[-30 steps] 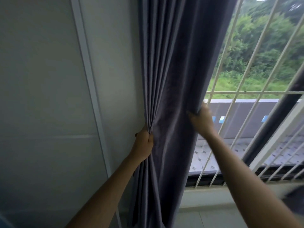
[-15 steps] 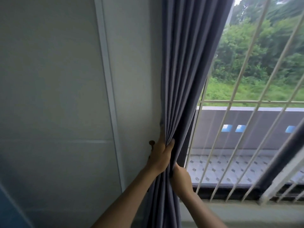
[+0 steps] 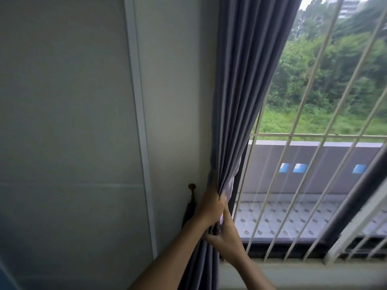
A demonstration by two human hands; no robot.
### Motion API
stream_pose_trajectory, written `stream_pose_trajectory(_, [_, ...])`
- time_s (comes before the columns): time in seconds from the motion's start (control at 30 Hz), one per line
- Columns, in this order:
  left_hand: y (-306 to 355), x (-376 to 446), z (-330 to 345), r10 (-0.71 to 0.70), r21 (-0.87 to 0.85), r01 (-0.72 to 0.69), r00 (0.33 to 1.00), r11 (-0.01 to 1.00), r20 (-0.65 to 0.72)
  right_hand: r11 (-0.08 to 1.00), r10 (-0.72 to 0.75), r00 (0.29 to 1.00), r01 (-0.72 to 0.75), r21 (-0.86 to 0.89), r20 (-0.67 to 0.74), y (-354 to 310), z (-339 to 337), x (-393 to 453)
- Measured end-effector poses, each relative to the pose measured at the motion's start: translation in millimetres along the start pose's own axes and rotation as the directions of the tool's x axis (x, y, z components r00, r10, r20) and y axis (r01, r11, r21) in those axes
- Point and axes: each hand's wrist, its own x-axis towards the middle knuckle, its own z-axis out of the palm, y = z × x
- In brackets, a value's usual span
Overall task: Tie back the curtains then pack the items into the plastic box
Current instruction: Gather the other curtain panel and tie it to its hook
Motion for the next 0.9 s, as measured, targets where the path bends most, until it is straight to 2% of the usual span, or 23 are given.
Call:
stream_pose_trajectory(0.07, [-1,0,1,0.034,0.032,-0.034,0.999,0.999,0.014,0.997,0.033,0.996,-0.037,-0.061,-0.077,-5,3,8])
stream_pose_trajectory(0.17, [-3,-3,-3,0.065,-0.018,-0.064,0.994,0.998,0.083,0.968,0.012,0.987,-0.051,-0.247,-0.159,-13,7,19])
stream_pose_trajectory(0.33, [-11,4,-9,0.017,-0.052,-0.011,0.992,0.999,0.128,0.935,-0.006,0.989,-0.047,-0.352,-0.146,-17,13,10])
stream_pose_trajectory(0.47, [-15,2,-9,0.027,-0.021,-0.025,0.993,0.999,0.117,0.870,-0.049,0.976,-0.064,-0.489,-0.214,-3,16,11])
stream_pose_trajectory(0.6, [-6,-3,-2,0.036,-0.061,-0.028,0.989,0.998,0.141,0.862,-0.072,0.952,-0.091,-0.499,-0.297,6,18,1])
stream_pose_trajectory(0.67, [0,0,5,0.071,-0.077,-0.059,0.986,0.995,0.153,0.851,-0.019,0.943,-0.160,-0.500,-0.334,3,15,0])
stream_pose_trajectory(0.8, [-2,1,12,0.075,-0.078,-0.059,0.973,0.995,0.218,0.854,-0.006,0.951,-0.157,-0.496,-0.311,2,0,-7])
stream_pose_trajectory(0.9, [-9,-12,15,0.163,-0.217,-0.102,0.946,0.971,0.281,0.864,-0.001,0.956,-0.148,-0.482,-0.294,8,-9,-16])
